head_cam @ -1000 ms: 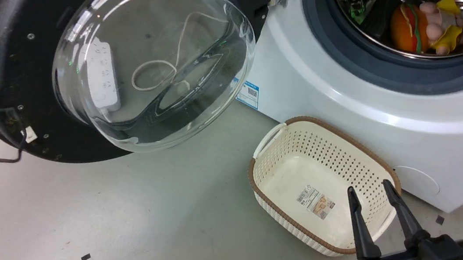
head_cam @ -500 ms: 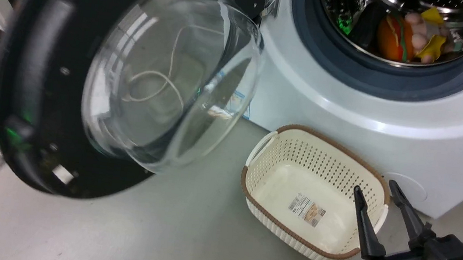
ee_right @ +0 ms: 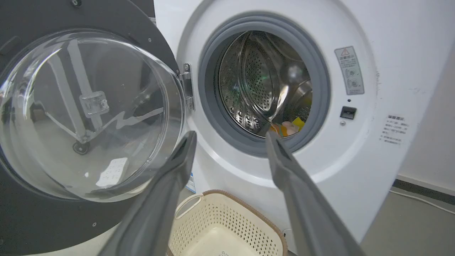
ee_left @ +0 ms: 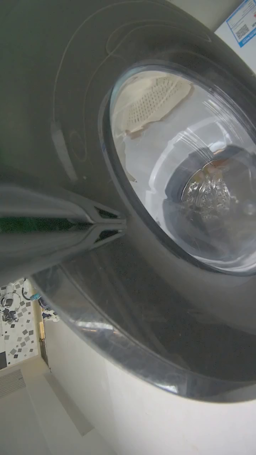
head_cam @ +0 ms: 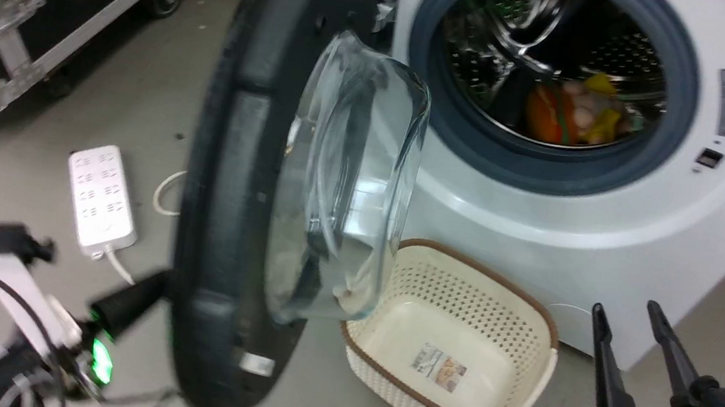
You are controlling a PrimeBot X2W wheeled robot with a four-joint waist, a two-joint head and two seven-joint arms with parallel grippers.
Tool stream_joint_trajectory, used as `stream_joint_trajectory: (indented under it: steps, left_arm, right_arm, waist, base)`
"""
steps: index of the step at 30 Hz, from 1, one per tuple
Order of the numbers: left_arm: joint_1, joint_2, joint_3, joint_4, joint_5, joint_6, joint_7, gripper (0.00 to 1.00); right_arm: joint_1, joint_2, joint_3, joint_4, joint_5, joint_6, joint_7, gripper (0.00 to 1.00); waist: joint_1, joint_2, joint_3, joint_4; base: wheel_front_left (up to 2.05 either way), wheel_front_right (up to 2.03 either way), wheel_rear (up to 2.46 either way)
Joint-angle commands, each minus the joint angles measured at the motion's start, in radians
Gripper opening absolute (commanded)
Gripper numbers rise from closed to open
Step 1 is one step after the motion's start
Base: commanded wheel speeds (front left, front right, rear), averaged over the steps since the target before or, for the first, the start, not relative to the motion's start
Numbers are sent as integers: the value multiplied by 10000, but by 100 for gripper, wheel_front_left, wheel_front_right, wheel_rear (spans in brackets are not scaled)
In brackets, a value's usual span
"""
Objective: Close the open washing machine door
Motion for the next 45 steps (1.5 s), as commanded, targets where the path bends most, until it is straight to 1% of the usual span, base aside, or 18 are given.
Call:
stream_joint_trajectory:
  steps: [1, 4, 7, 10, 13, 18, 20, 25, 29, 30, 34, 39, 44, 45]
  left_arm:
    - [514, -76, -547, -130, -439, -35, 4, 0]
    - [1357, -85, -2087, -291, -1225, -131, -691, 0]
    - [1860, -88, -3557, -387, -1268, -286, -1667, 0]
    - [1891, -89, -4738, -148, -1499, -390, -2762, 0]
    - [1599, -89, -5631, 280, -1664, -449, -3925, 0]
    - [600, -90, -6765, 1471, -2672, -477, -6503, 0]
    - [90, -90, -7156, 1652, -3189, -481, -7398, 0]
    - [-1200, -90, -7701, 1848, -4167, -484, -9235, 0]
    - [-2243, -90, -7925, 2048, -4351, -485, -10075, 0]
    - [-3052, -91, -7909, 2362, -4449, -485, -10637, 0]
    - [-4023, -91, -7858, 2975, -4587, -486, -11167, 0]
    - [-4703, -91, -7828, 3448, -4676, -486, -11486, 0]
    - [-3968, -91, -7852, 2796, -4604, -486, -11518, 0]
    - [-3715, -91, -7894, 2625, -4428, -486, -11489, 0]
  right_arm:
    - [106, 54, -149, 7, -84, 8, -44, 100]
    - [99, 18, -268, -14, -197, 8, -44, 100]
    - [24, -117, -277, -37, -260, 8, -44, 100]
    - [-103, -241, -188, -39, -261, 8, -44, 100]
    - [-274, -359, -1, -51, -220, 8, -44, 100]
    - [-501, -503, 151, -70, -82, 8, -44, 100]
    - [-583, -536, 228, -57, -14, 8, -44, 100]
    - [-750, -522, 225, -21, 145, 8, -44, 100]
    - [-959, -420, 276, 41, 264, 8, -44, 100]
    - [-1116, -317, 408, 94, 330, 8, -44, 100]
    - [-1242, -190, 569, 180, 376, 8, -44, 100]
    - [-1247, -84, 621, 242, 359, 8, -44, 100]
    - [-1070, -128, 514, 220, 326, 8, -44, 100]
    - [-1010, -160, 492, 190, 315, 8, -44, 100]
  waist:
    - [2, 0, -174, -347]
    - [2, 0, -160, -756]
    - [2, 0, 0, -1255]
    - [2, 0, 259, -1867]
    - [2, 0, 609, -2592]
    - [2, 0, 1285, -3820]
    - [2, 0, 1615, -4327]
    - [2, 0, 2302, -5311]
    - [2, 0, 2691, -5912]
    - [2, 0, 2895, -6287]
    - [2, 0, 2986, -6632]
    - [2, 0, 2926, -6710]
    - [2, 0, 2314, -6005]
    - [2, 0, 2172, -5842]
  base:
    - [0, 0, 0]
    - [0, 0, 0]
    - [0, 0, 0]
    - [0, 0, 0]
    - [0, 0, 0]
    - [0, 0, 0]
    - [0, 0, 0]
    - [0, 0, 0]
    - [0, 0, 0]
    - [0, 0, 0]
    - [0, 0, 0]
    - [0, 0, 0]
    - [0, 0, 0]
    - [0, 0, 0]
